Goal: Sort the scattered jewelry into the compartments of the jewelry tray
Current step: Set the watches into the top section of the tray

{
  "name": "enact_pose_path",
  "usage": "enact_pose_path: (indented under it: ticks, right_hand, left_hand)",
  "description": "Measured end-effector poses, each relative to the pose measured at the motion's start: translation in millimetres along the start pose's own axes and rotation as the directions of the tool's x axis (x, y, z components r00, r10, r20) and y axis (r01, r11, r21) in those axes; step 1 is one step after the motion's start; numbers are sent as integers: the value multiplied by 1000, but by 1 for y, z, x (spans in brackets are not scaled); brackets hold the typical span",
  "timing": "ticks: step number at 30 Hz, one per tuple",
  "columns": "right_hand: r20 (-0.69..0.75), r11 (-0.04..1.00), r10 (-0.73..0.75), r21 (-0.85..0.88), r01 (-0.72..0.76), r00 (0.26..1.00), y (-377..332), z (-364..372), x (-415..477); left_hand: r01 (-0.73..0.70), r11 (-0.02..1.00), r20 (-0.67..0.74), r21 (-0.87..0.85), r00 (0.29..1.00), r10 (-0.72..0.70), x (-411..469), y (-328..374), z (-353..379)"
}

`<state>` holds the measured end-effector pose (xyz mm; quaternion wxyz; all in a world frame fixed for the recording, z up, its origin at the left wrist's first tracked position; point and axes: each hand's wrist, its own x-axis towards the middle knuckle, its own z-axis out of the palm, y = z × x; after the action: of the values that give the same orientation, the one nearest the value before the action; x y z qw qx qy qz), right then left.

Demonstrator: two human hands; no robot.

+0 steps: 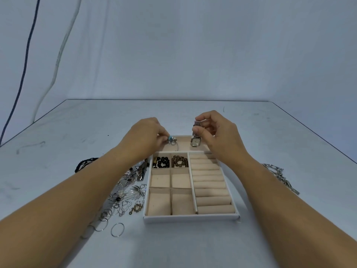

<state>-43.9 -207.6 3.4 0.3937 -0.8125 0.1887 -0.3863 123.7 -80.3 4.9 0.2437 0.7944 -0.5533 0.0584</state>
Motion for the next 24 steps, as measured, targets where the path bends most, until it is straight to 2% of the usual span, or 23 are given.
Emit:
enact_pose_path:
  ticks: [4,11,18,24]
  right_hand:
    - [-1,1000,-2,-1,2,1000,1,0,0]
    - [12,1000,-6,-13,7,1000,-1,3,-2]
    - [53,999,-29,39,27,998,-12,12,2]
    - [154,999,-41,-30,46,987,-21,26,9]
  left_hand:
    - [-5,1000,9,-12,1000,5,-2,-1,2]
    - [-30,996,136,87,991,18,2,-1,2]
    - [-41,994,20,106,999,39,-34,-21,-30]
    - [-16,996,84,85,996,9,-85,-46,-42]
